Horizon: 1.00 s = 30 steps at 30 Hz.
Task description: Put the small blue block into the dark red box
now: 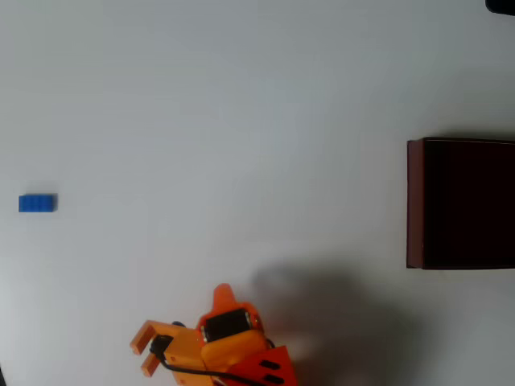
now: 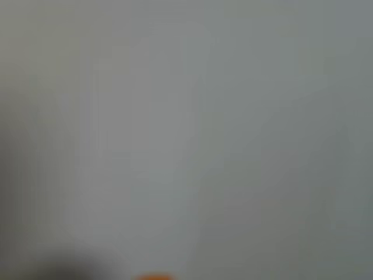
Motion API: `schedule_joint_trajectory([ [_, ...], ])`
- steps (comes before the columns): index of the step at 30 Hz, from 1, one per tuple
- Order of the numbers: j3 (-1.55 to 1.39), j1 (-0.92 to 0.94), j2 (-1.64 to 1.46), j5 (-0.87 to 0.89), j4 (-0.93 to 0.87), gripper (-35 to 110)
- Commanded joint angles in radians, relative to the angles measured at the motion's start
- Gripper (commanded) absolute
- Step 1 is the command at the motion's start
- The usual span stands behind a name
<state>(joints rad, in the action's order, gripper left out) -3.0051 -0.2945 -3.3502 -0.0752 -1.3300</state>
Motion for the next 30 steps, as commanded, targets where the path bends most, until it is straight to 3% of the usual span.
schedule_joint_trajectory([
  [1,0.000,0.005,-0.006,-0.006,-0.015,0],
  [22,-0.003,0.014,-0.008,0.011,0.009,0],
  [24,0.025,-0.058,-0.008,0.015,0.055,0],
  [28,0.130,-0.172,0.038,0.233,0.114,6],
  [30,0.238,-0.230,0.209,0.324,0.161,6],
])
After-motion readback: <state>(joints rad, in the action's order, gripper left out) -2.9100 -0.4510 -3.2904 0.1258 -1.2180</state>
